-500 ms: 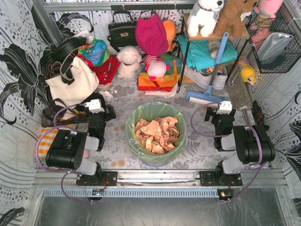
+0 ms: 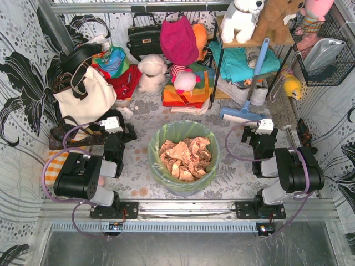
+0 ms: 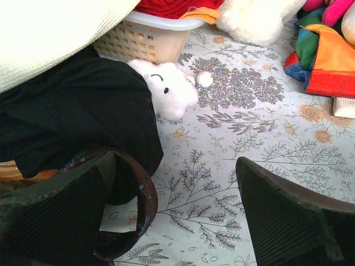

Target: Tie the trash bag

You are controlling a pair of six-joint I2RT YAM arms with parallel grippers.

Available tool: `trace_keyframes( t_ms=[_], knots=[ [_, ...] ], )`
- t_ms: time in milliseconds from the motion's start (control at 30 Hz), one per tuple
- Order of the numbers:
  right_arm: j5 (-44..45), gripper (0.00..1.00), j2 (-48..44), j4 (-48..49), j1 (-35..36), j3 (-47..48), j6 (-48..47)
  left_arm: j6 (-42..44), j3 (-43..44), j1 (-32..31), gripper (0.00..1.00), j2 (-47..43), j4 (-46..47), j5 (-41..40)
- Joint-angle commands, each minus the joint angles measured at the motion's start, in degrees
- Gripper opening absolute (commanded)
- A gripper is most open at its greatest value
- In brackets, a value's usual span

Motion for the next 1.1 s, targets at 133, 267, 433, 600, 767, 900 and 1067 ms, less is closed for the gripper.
trace_keyframes(
  t_ms=[133,267,433,600,767,900,1067],
  knots=[
    [0.1,0.97,0.3,2.3,-0.2,0.9,0.6,0.2,1.0,0.5,0.98,0.0,2.4,0.4],
    [0.1,0.97,0.3,2.3,-0.2,0.9,0.7,0.2,0.9,0.5,0.98,0.0,2.4,0.4],
    [0.1,0.97,0.2,2.4,-0.2,0.9,0.8,0.1,1.0,0.7,0.98,0.0,2.4,0.5],
    [0.1,0.97,0.3,2.3,-0.2,0.9,0.8,-0.5,0.8,1.1,0.98,0.0,2.5,0.1],
    [0.1,0.97,0.2,2.3,-0.2,0.9,0.8,-0.5,0.9,1.0,0.98,0.0,2.4,0.1],
    [0.1,0.97,0.2,2.3,-0.2,0.9,0.8,-0.4,0.9,1.1,0.98,0.0,2.5,0.0],
    [0.1,0.97,0.3,2.3,-0.2,0.9,0.6,-0.1,0.8,1.1,0.98,0.0,2.7,-0.1]
  ],
)
